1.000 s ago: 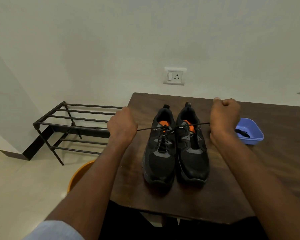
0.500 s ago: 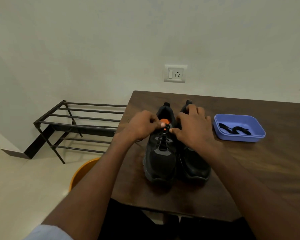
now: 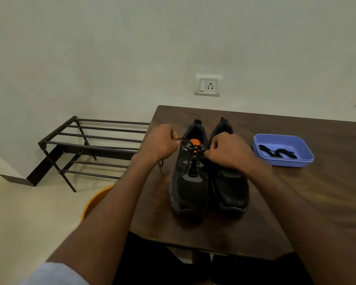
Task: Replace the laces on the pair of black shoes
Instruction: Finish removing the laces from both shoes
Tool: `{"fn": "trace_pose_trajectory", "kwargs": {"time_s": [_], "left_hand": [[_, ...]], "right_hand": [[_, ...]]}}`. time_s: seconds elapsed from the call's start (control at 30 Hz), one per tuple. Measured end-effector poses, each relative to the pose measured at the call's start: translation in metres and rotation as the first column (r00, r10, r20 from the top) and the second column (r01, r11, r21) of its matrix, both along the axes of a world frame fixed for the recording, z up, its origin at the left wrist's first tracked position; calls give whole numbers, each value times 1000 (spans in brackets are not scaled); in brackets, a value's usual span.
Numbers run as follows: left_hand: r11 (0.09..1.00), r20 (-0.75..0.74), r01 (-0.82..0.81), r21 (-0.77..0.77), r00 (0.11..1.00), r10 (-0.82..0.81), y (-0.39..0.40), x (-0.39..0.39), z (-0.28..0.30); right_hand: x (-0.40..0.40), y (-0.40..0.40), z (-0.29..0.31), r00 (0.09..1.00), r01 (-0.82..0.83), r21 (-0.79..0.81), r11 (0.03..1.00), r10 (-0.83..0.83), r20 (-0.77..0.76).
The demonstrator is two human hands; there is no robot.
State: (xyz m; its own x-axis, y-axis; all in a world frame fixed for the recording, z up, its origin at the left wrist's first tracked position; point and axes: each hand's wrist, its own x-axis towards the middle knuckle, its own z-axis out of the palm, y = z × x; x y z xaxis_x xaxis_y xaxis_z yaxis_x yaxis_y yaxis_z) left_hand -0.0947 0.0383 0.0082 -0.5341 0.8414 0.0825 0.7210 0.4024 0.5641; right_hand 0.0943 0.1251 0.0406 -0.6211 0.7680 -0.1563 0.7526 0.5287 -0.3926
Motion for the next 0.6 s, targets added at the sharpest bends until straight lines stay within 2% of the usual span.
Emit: {"fn": "trace_pose_trajectory", "kwargs": {"time_s": [0.07,0.1,0.17,0.23,0.27,0.37,0.43,0.5,0.6], "left_hand": [[995,-90,59,-80,994,-66,0,2,0],[992,-78,97,-83,992,-103,1,4,1],[988,-29,154,-32,988,-155,4,12,3],[982,-60,186,2,981,-186,6,21,1],[982,-118,190,-2,975,-189,7,26,-2],[982,-209,183,53,963,-168,9,34,-9],[980,-175,154,123,976,-132,10,34,-7],[979,-73,96,182,994,-83,10,32,-2],[968,35,16,249,999,-26,9,30,-2]], "right_hand": [[7,5,-1,995,-58,-81,995,65,82],[9,7,-3,994,-54,-80,995,61,92],[9,8,-7,998,1,46,999,-3,63],[3,7,-11,999,38,189,981,-33,-32],[0,6,-11,996,21,186,982,-5,-86],[-7,0,-18,967,-187,54,981,194,-165],[-8,-5,-25,962,-247,41,968,250,-109],[-10,-7,-30,969,-230,70,971,235,-72],[-12,-8,-32,967,-216,89,972,226,-119]]}}
